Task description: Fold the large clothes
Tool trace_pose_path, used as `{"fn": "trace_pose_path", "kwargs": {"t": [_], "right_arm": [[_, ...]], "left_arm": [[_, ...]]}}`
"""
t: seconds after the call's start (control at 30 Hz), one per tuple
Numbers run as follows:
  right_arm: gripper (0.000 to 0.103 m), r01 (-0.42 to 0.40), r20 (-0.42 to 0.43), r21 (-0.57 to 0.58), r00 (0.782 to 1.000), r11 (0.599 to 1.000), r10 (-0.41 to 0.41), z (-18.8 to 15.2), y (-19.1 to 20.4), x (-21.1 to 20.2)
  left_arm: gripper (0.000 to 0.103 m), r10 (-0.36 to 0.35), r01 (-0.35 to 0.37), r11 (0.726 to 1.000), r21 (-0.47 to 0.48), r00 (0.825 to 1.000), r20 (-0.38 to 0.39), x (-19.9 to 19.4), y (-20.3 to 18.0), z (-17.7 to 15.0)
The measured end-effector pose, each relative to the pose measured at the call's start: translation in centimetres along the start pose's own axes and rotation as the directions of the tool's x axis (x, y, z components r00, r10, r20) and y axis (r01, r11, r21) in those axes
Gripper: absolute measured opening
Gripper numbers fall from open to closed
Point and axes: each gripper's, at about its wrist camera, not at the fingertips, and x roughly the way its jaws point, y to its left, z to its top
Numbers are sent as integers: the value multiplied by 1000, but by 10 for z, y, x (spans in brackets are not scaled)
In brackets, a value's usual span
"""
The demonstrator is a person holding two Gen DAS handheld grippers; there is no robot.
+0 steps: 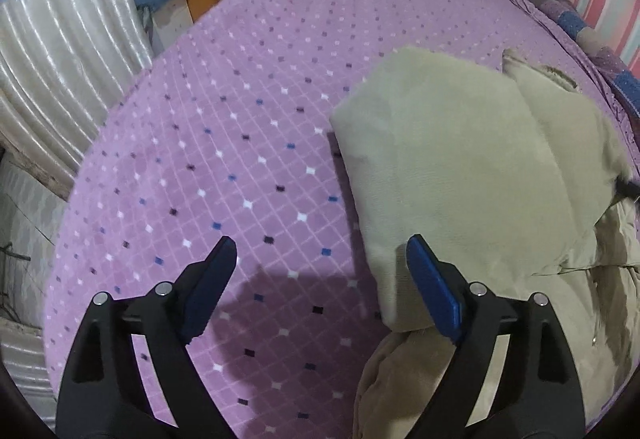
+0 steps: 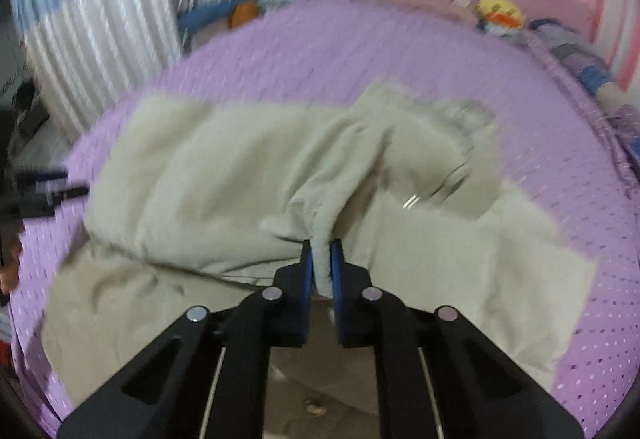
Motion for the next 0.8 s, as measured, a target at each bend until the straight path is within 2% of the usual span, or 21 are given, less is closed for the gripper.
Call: {"fn": "trace_pose_path", "kwargs": {"t": [0.07,0.13,0.23,0.3,0.33,0.43,0.5,0.57,0.63,0.67,0.7,0.77,0.8], "right_arm": [[8,42,96,36,994,998,-46,13,-17,-33],[8,97,183,66,977,993,-108,18,-39,-75],[8,199,201,90,956,976,-214,5,-69,-103],[8,263,126,120,952,957,-278,-25,-103,-101],[8,277,92,128,953,952,-289,-39,-114,-97],[10,306,-82,162,952,938,-296,-101,-148,-66],[8,376,-147,167,924,912,-354,-123,-157,-58],[9,297,-158,255,952,920,-263,-138,-170,-61],[13,297,-149,282,953,912,-264,-139,-175,-69],[20,291,-136,289,956,912,-261,-134,-175,-73],[33,280,-119,294,960,914,-255,-128,-173,-77],[44,267,-71,290,964,919,-258,-109,-165,-83],[44,257,-46,286,966,923,-254,-96,-158,-83]], "left_arm": [[87,16,-16,1000,12,1000,26,-13,-4,6],[91,12,-13,1000,11,999,48,-24,-7,9],[95,4,-6,1000,23,997,82,-38,-18,10],[95,8,-11,999,32,997,82,-40,-26,10],[95,11,-14,999,35,997,78,-40,-31,9],[95,-6,4,999,45,998,62,-41,-43,7],[95,-16,13,998,58,999,50,-40,-52,8],[96,-17,12,997,82,998,54,-41,-63,10],[98,-21,16,995,94,998,57,-42,-72,14],[98,-29,23,995,95,998,60,-44,-77,16],[98,-37,32,995,93,998,60,-44,-81,19],[98,-70,66,995,81,996,51,-44,-90,25],[98,-90,86,993,75,995,47,-43,-96,28]]}}
